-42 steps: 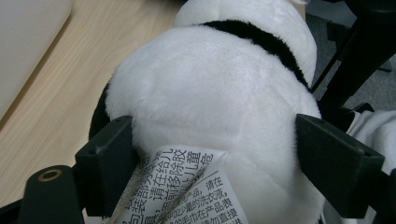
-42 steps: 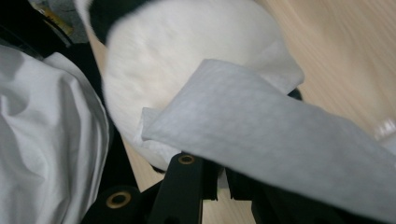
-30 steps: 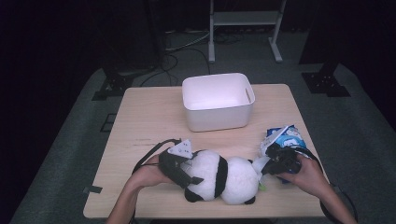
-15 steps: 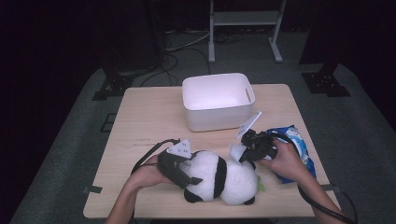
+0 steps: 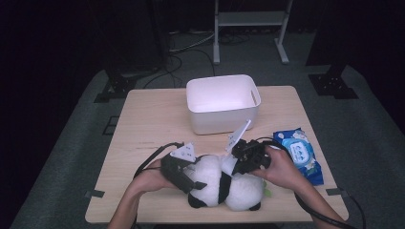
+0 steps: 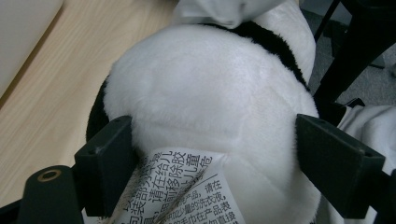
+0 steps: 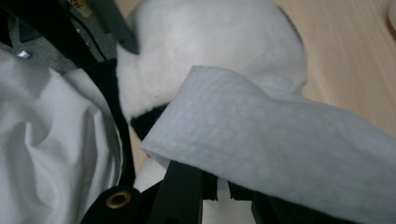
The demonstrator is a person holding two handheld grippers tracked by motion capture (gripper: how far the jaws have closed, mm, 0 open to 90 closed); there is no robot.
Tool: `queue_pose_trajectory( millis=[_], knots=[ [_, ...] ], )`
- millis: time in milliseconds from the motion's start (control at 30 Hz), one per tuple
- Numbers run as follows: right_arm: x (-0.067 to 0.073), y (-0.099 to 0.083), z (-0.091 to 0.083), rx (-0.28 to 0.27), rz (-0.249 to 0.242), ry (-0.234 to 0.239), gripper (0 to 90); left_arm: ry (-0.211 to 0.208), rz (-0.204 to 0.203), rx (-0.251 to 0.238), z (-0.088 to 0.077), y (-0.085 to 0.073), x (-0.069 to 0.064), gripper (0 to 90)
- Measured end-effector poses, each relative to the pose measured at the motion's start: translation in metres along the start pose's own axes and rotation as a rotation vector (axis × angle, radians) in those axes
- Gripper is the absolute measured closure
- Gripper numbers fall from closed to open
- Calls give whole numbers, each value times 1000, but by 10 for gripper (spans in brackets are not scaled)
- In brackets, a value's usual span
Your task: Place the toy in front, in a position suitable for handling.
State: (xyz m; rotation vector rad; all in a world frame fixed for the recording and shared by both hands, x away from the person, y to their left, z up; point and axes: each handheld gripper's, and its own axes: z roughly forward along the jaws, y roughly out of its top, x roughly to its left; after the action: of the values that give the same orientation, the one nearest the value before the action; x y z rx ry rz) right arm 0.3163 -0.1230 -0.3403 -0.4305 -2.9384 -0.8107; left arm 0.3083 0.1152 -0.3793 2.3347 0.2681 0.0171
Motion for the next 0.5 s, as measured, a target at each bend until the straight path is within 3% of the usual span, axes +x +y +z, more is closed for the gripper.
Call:
queue_pose_trajectory(
  millis=[133, 200, 400, 500],
  knots=[
    [4, -7, 4, 8, 6, 27, 837, -6, 0, 8, -1, 3, 0, 151],
    [2, -12, 13, -9, 23, 53, 840, -3, -9, 24, -2, 7, 2, 108],
    [3, -13, 16, -13, 14, 48, 842, -19, -52, 43, -1, 14, 13, 41],
    [5, -13, 17, -11, 10, 52, 843, -33, -50, 64, 2, 20, 18, 30]
  ],
)
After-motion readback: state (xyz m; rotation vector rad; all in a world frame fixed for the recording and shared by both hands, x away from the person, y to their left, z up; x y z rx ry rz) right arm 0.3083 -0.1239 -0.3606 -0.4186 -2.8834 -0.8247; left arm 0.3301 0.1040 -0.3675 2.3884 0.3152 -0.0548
